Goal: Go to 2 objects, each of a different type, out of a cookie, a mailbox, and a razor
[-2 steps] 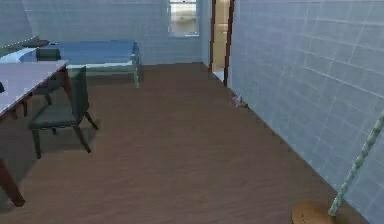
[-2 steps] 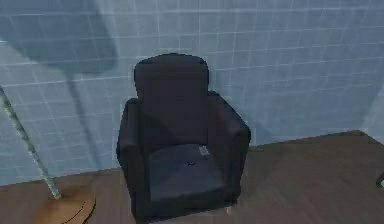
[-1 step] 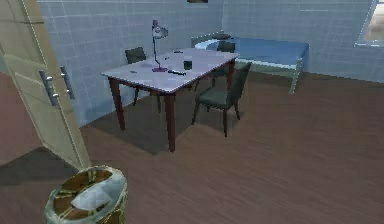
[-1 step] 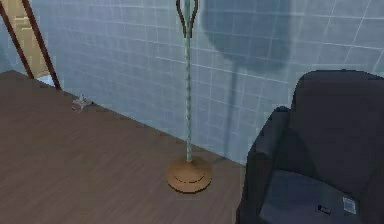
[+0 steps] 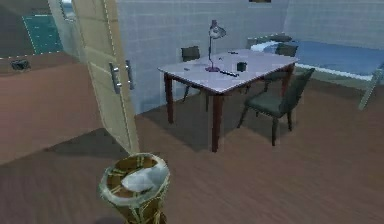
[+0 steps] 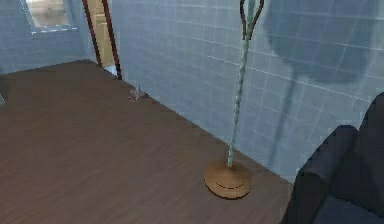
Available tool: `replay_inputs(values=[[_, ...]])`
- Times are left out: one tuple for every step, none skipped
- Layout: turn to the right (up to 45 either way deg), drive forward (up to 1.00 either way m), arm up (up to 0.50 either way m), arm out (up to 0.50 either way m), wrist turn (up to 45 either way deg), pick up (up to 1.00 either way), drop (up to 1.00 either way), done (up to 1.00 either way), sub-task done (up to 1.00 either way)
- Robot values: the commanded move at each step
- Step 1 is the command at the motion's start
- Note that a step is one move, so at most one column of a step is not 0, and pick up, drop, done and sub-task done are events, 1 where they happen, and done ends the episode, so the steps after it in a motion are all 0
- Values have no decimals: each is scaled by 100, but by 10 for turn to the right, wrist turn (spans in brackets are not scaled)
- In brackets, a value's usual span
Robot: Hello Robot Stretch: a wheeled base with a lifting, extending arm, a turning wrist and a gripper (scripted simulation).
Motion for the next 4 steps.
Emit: replay_inputs(values=[[0, 25, 0, 0, 0, 0, 0, 0, 0], [450, 0, 0, 0, 0, 0, 0, 0, 0], [150, 0, 0, 0, 0, 0, 0, 0, 0], [0, 100, 0, 0, 0, 0, 0, 0, 0]])
